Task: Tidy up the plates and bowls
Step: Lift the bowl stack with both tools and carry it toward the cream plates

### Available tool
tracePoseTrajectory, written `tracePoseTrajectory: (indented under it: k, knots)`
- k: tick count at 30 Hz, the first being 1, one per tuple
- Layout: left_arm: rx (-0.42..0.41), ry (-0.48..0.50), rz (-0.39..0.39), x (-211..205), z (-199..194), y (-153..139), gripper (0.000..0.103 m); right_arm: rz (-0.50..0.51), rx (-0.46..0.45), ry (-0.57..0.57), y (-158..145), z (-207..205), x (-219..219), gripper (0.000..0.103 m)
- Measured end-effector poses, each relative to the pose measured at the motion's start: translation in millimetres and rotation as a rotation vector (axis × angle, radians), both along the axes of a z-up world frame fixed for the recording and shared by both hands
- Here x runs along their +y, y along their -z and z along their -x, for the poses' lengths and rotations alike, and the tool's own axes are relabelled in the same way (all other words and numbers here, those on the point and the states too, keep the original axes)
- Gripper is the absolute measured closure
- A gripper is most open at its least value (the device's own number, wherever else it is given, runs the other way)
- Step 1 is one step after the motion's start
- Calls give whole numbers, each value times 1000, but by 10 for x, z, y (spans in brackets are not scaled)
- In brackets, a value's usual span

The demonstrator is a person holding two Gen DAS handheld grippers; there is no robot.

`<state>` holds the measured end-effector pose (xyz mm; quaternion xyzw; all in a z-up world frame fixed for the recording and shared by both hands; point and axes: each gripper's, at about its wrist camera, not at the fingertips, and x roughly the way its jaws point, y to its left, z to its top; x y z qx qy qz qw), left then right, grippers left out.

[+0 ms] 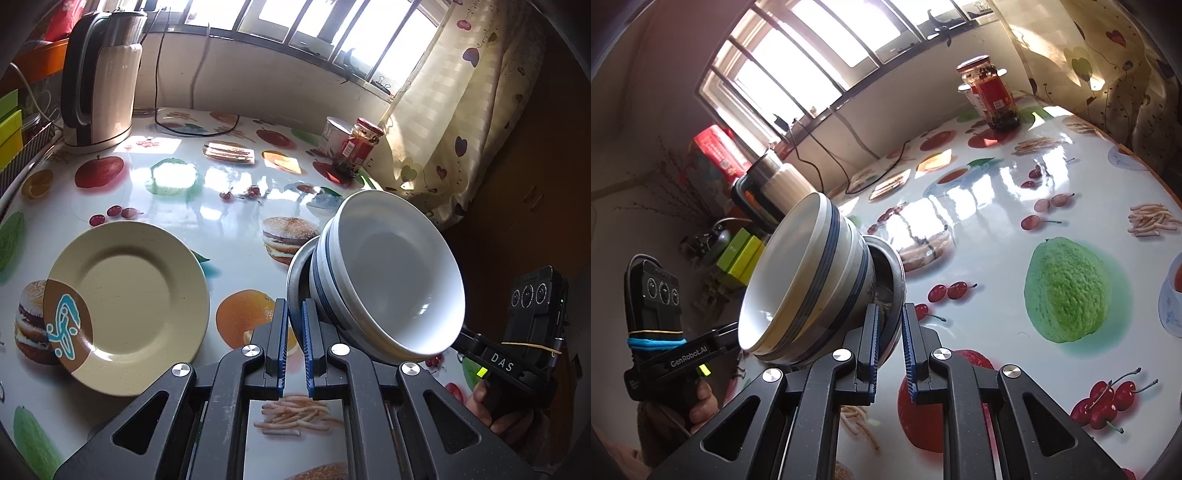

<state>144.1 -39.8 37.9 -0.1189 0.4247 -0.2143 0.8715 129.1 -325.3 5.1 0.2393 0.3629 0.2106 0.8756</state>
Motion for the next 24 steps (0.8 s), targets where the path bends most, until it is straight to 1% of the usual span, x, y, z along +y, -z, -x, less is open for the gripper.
tracePoseTrajectory:
  k: [24]
  knots:
    - [2, -95, -3, 294, 59, -10, 97, -8, -1, -86, -6, -215, 299, 90]
